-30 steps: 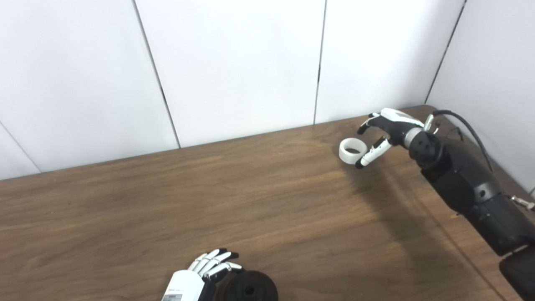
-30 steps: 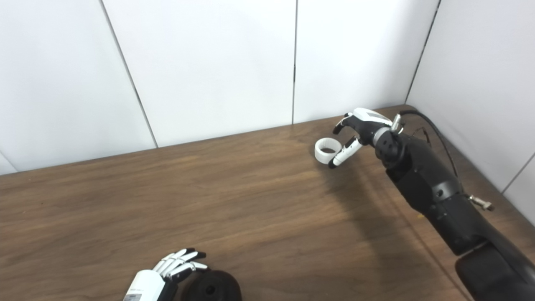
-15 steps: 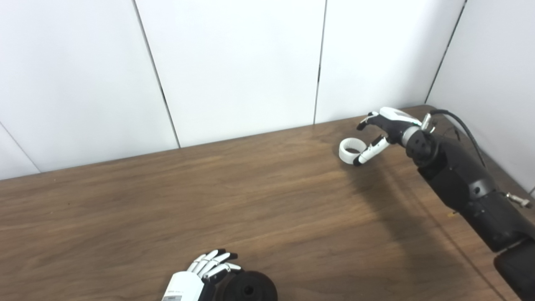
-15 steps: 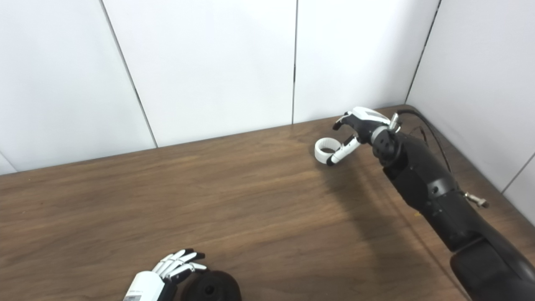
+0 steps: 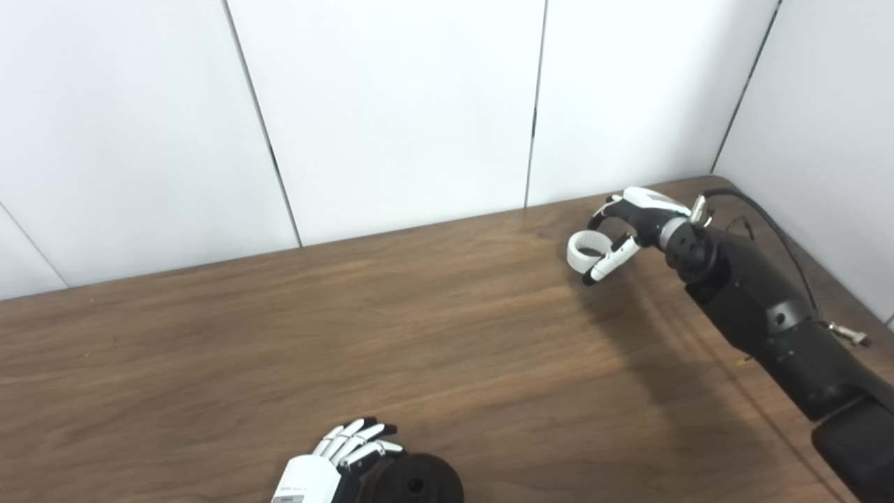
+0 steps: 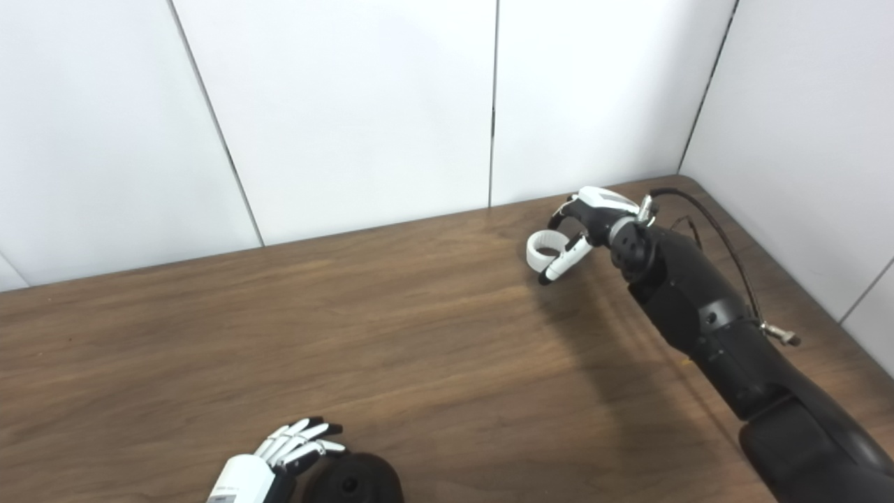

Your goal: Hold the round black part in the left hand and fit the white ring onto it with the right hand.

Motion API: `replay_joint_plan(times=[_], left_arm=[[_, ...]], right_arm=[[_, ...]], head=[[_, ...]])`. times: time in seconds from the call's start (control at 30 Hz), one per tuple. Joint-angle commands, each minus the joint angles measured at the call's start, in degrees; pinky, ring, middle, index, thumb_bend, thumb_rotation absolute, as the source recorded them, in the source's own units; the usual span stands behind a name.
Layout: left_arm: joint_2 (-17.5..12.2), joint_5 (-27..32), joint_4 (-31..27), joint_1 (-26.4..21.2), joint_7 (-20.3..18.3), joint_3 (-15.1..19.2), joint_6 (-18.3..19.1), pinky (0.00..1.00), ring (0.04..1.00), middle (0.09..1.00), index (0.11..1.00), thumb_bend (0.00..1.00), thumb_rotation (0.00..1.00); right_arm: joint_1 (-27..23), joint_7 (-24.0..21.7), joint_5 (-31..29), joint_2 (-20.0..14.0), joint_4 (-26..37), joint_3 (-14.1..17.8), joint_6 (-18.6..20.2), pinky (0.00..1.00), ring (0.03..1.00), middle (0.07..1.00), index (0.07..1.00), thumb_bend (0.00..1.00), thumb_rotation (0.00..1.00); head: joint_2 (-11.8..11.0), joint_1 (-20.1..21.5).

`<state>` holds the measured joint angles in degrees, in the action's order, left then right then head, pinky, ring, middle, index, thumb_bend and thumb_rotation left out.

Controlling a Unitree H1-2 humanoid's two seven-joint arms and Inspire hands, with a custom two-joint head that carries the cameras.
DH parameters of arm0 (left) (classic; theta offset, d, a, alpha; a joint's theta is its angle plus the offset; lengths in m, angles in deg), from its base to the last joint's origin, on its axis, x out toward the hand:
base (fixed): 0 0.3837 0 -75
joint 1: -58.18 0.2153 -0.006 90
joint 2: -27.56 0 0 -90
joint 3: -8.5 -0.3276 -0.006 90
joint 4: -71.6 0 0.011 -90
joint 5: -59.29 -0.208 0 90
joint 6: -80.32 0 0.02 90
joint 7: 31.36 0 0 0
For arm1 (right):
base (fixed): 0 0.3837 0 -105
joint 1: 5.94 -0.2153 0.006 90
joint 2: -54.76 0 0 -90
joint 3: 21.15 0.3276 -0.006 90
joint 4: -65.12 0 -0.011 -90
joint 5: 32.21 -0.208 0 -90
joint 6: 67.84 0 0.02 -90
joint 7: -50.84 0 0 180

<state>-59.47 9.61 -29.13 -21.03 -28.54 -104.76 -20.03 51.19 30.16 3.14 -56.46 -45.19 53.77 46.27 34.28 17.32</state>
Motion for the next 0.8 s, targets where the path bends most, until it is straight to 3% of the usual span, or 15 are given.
replay_joint_plan(times=[0.0,0.4,0.77], left_arm=[[-1.49,-1.35,1.49,2.86,-1.69,-1.05,0.78,0.88,0.885,0.828,0.578,0.85,0.19],[-1.45,-1.20,0.22,3.49,-2.37,-1.05,1.63,0.88,0.883,0.830,0.579,0.85,0.18],[-1.88,-1.56,-0.40,3.75,-2.59,-0.94,1.63,0.88,0.885,0.830,0.583,0.85,0.19]], right_arm=[[-3.53,1.51,0.83,-1.08,0.47,0.25,-1.29,1.00,1.000,1.000,0.776,1.00,0.31],[-3.86,2.74,1.26,-0.64,-1.06,-1.66,-2.48,1.00,1.000,1.000,0.749,1.00,0.31],[-2.96,4.80,0.00,-0.58,-0.18,-0.17,-3.58,0.99,1.000,0.962,0.658,0.95,0.27]], head=[[0.08,0.05],[0.58,-0.27],[1.05,-0.07]])
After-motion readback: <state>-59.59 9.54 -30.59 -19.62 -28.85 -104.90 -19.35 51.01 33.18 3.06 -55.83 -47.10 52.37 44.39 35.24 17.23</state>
